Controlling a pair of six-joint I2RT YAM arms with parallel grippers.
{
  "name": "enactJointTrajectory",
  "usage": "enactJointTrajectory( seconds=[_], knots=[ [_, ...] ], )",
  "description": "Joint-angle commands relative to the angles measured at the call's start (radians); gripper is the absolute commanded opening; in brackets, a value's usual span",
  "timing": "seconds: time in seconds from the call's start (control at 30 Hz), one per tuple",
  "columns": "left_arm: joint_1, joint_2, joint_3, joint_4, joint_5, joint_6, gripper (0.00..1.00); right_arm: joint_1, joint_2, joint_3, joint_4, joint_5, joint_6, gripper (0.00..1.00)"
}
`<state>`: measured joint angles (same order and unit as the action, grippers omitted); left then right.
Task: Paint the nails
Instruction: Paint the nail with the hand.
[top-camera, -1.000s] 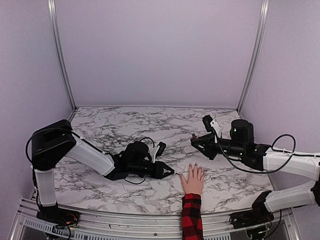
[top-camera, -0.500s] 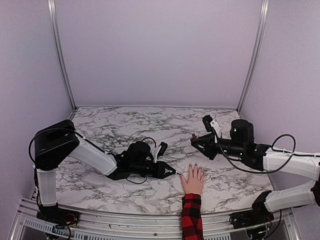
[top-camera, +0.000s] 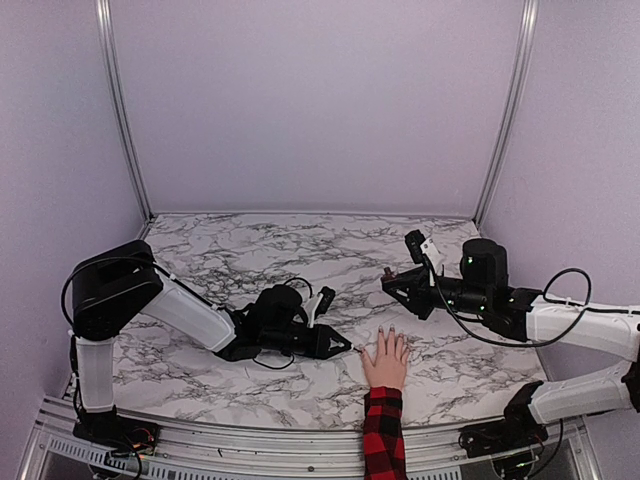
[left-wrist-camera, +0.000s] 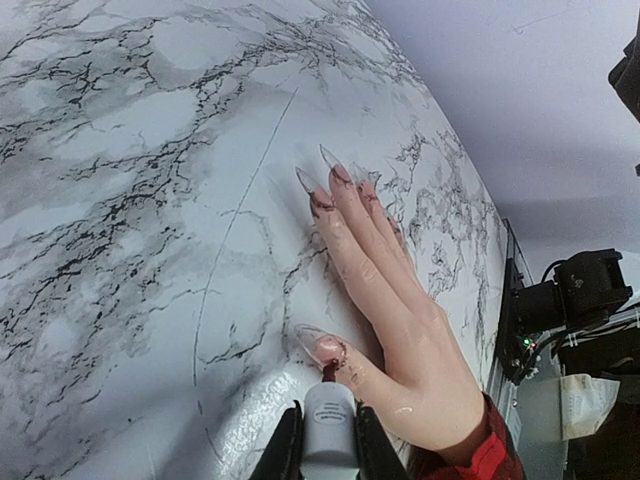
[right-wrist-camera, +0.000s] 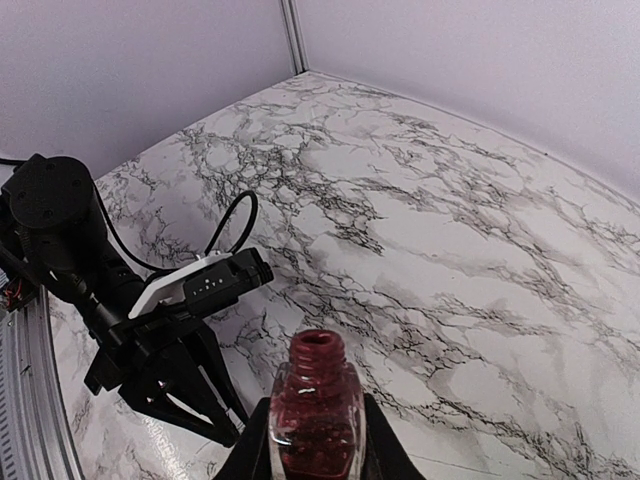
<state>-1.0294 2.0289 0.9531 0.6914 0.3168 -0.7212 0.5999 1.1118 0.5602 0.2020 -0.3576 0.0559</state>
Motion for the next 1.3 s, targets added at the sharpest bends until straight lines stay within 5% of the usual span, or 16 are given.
enactJointTrajectory(
  seconds=[0.0, 1.27],
  knots=[
    [0.003, 0.016, 0.031, 0.020, 0.008, -0.005, 0.00, -0.005, -0.012, 0.010, 0.033, -0.004, -0.005, 0.00],
    [0.038, 0.005, 0.020, 0.020, -0.012, -0.003, 0.00, -0.006, 0.003, 0.015, 0.036, -0.006, -0.007, 0.00]
  ],
)
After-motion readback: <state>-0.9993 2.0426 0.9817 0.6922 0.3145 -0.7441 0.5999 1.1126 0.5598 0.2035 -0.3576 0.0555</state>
